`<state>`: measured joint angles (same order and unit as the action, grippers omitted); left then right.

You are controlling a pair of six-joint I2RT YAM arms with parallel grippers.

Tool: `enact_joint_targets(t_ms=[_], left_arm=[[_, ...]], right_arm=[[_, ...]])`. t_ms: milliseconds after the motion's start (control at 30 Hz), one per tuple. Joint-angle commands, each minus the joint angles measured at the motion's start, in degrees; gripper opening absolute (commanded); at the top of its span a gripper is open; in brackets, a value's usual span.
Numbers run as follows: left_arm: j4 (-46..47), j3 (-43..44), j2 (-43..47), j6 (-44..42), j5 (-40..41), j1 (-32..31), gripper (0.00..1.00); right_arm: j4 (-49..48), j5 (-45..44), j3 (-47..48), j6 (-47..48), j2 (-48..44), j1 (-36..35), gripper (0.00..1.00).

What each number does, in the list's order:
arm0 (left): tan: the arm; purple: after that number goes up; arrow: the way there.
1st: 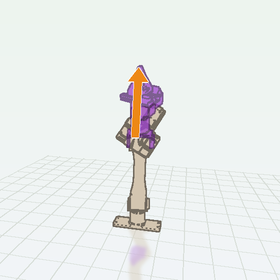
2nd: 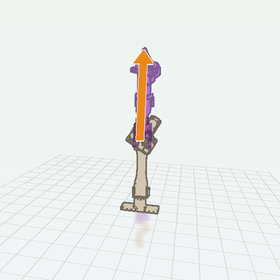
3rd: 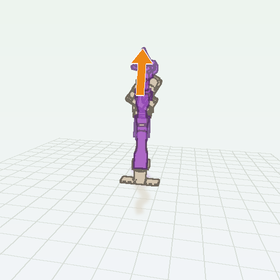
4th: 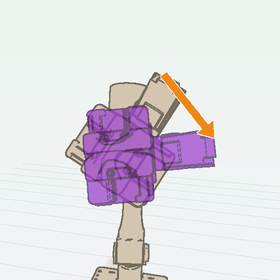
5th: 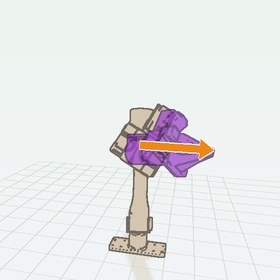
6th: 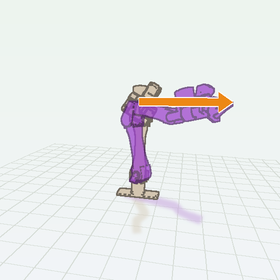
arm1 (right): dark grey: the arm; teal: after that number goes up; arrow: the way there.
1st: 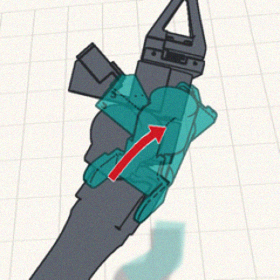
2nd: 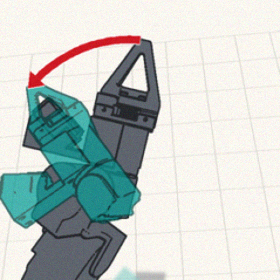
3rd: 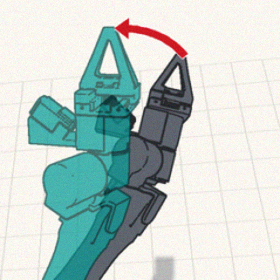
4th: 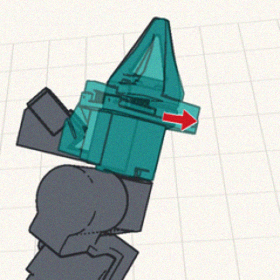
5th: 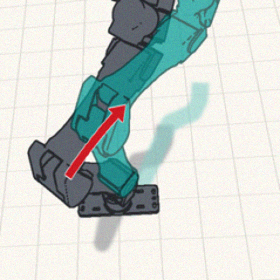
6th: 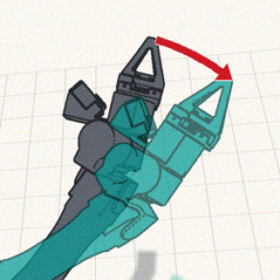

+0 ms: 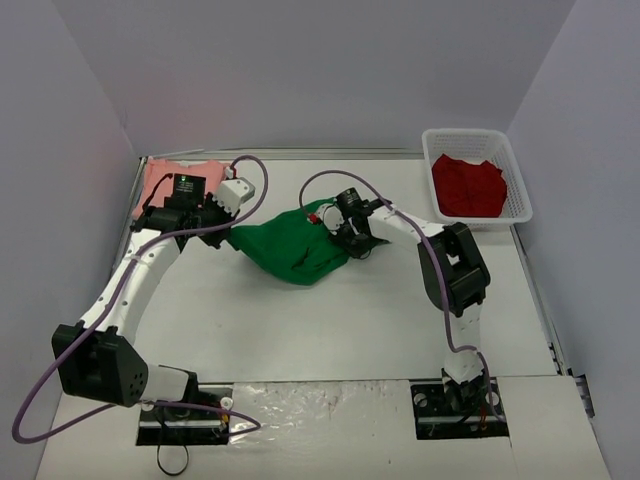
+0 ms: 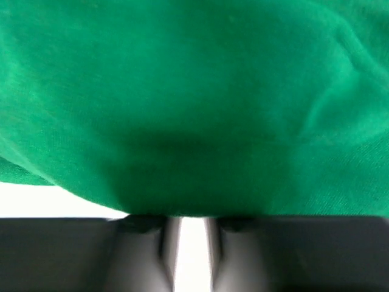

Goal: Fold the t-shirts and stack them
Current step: Flatten out the tshirt

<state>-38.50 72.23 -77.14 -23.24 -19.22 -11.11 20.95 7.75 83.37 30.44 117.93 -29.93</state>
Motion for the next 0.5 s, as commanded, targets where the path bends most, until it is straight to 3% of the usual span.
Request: enact_joint_targets(t_ms=[0,33,200,467], left_arm=[[1.1,-0.3,0.5,0.7,-0.1,0.8,0.02],[1.1,-0.2,0.4,0.7,-0.2,0.9,0.02],[0.7,0.2,0.9,0.7,-0.3,1.6,0.02],[-2.8,3.3,2.9,0.1,0.2,3.6,0.02]], right_arm=[[2.6,-1.9,-2.6,0.1,2.6,0.8,0.11],[2.8,-1.7,-2.9,-0.1,2.4,1.0,0.0],[5.4,-0.1,-5.1,0.0,0.6,2.2,0.0],[15.3,7.0,-7.0,2.5,-13.1,4.4,0.0]])
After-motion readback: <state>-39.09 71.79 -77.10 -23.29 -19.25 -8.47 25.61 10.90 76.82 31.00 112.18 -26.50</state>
